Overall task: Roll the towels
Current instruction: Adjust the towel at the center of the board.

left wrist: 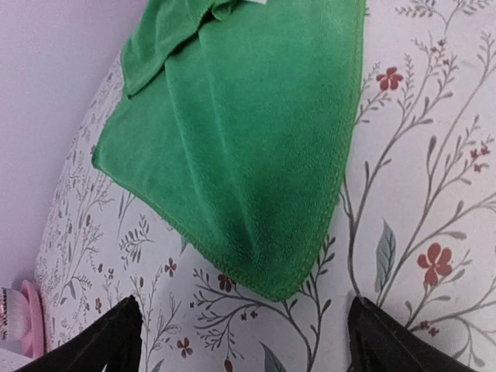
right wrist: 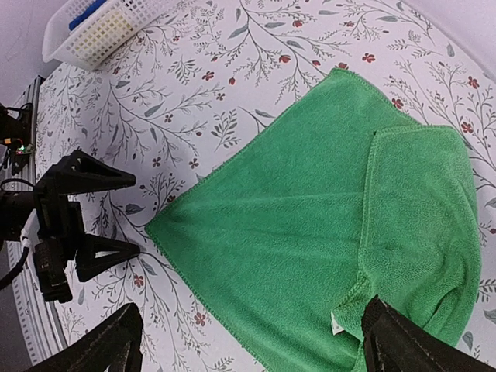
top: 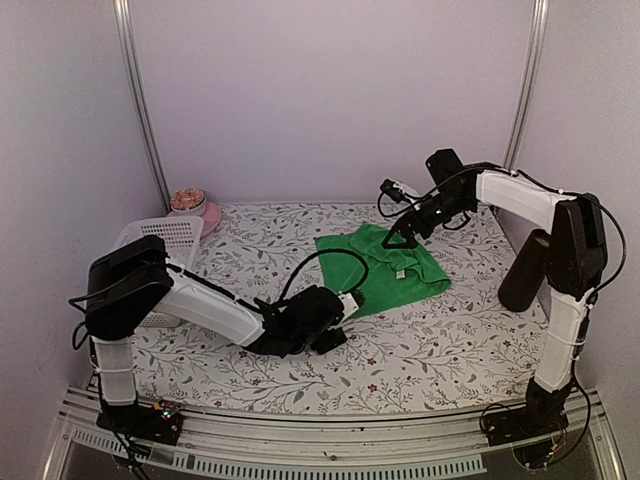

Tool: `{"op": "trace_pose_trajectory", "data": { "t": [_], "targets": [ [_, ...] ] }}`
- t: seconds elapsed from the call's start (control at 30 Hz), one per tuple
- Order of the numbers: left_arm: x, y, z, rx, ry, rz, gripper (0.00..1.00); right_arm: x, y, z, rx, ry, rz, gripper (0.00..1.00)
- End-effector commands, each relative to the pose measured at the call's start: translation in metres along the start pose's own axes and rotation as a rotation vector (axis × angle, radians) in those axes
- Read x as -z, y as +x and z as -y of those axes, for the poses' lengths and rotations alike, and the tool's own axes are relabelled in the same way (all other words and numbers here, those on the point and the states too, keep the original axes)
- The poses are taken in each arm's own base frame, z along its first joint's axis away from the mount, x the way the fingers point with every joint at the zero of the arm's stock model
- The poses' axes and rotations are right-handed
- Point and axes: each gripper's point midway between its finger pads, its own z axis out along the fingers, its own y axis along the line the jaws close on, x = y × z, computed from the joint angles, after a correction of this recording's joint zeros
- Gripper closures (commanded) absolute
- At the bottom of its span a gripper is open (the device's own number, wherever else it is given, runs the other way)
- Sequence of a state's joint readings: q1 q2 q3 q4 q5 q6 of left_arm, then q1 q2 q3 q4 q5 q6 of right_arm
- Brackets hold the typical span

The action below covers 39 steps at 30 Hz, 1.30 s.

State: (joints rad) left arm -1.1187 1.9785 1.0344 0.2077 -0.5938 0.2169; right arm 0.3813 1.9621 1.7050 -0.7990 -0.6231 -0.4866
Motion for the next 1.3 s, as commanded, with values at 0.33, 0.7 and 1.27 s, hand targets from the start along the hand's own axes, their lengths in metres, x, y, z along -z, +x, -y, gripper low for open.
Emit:
{"op": "trace_pose_trajectory", "data": {
  "t": [0.33, 0.7, 1.27],
  "targets": [
    [0.002, 0.033, 0.021, -0.479, 0.076, -0.113, 0.12, 0.023, -0.011, -0.008, -0.004, -0.027, 0.082, 0.01],
    [-0.019, 0.048, 0.024, -0.697, 0.102, -0.129, 0.16, 0.025, -0.013, -0.012, -0.001, -0.046, 0.094, 0.01],
    [-0.031, 0.062, 0.044, -0.760, 0.268, -0.170, 0.70, 0.030, -0.017, -0.015, 0.012, -0.045, 0.108, 0.01]
  ]
}}
